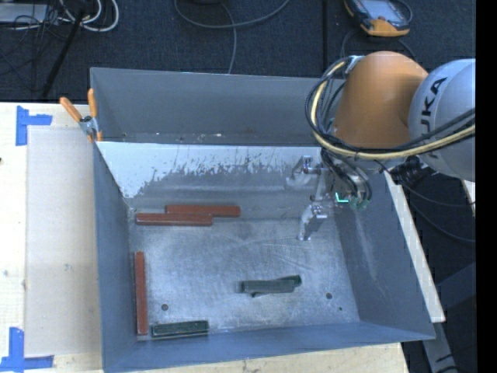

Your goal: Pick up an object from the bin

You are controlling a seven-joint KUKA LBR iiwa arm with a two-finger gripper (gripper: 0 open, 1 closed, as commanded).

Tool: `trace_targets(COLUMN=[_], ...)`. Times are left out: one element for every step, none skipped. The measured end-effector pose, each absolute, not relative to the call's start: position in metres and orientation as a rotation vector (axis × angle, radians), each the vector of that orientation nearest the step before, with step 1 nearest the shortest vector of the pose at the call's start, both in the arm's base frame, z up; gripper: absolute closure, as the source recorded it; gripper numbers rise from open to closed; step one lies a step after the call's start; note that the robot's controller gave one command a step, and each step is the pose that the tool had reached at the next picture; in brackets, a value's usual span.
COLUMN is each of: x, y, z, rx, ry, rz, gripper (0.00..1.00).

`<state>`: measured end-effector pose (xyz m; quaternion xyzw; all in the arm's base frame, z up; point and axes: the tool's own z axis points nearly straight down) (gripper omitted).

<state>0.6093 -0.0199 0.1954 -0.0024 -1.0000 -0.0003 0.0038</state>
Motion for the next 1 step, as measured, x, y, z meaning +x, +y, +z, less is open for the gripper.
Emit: trace_targets(x=[0.6109], y=[-0.0199], z=[0.1998], rx=[-0.007], ry=[-3.141], rz=[0.000], gripper=[0.00])
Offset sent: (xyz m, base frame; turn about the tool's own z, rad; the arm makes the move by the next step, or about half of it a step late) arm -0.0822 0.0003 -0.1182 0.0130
